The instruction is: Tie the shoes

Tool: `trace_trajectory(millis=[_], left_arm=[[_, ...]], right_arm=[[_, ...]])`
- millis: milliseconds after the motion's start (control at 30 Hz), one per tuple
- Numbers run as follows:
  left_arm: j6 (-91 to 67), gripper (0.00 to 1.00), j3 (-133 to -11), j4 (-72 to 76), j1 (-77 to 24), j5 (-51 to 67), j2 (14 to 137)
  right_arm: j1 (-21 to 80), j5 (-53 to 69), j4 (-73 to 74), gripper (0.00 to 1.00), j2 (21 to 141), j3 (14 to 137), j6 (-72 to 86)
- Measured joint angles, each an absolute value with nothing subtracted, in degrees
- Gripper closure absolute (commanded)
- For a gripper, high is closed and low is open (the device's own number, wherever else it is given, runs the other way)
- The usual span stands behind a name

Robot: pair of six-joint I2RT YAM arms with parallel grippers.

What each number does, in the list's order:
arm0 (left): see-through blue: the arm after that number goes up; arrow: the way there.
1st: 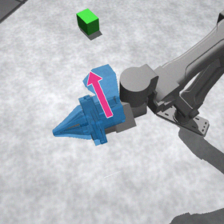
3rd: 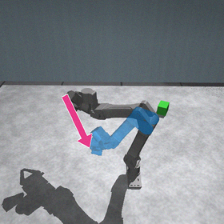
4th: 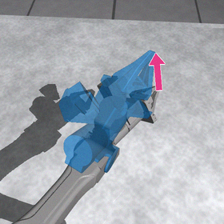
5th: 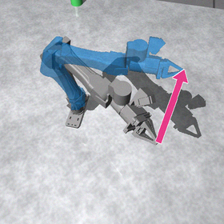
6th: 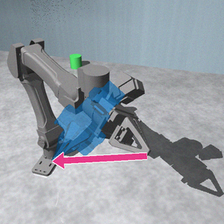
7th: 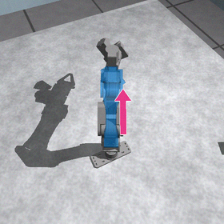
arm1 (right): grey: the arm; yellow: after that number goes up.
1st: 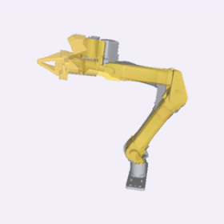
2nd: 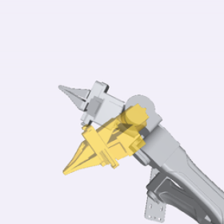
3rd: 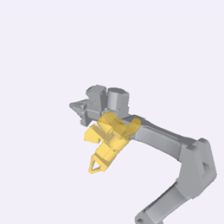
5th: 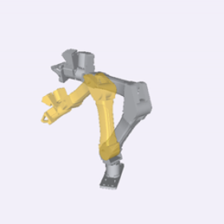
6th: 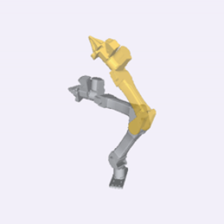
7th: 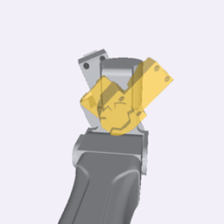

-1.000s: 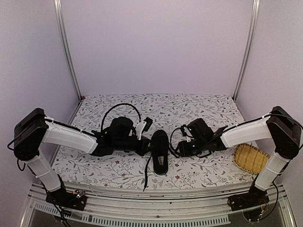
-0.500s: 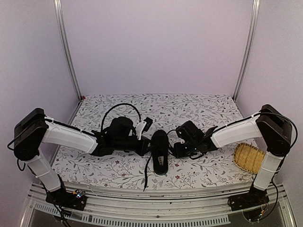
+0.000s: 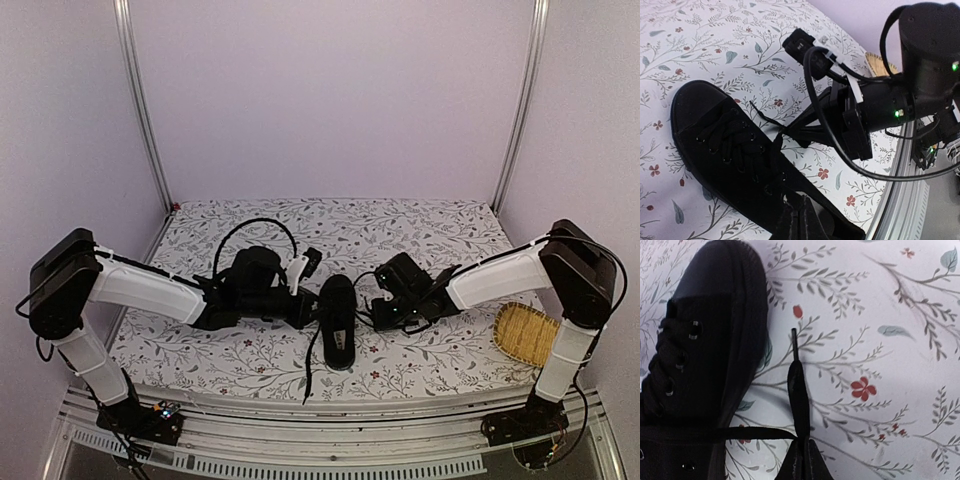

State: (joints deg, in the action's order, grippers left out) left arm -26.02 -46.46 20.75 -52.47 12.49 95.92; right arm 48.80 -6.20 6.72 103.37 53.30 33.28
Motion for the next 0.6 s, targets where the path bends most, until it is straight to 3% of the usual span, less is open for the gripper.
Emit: trace_trajectory(millis=[167,433,600], left_arm=[[-26.02,1.00,-46.44,20.75,-52.42,12.58,95.92],[-26.02,1.00,-46.39,20.78,-52.38,12.56,95.92],[-26.02,1.00,-46.30,20.82,-52.31,12.60,95.92]], right_arm=[[45.23,-0.56,3.29,0.98,103.13,55.64,31.75],[47.27,13.47,-4.32,0.96,107.98,72.51,27.79],[49.28,19.03,-5.76,0.55,111.24,72.10,27.59]])
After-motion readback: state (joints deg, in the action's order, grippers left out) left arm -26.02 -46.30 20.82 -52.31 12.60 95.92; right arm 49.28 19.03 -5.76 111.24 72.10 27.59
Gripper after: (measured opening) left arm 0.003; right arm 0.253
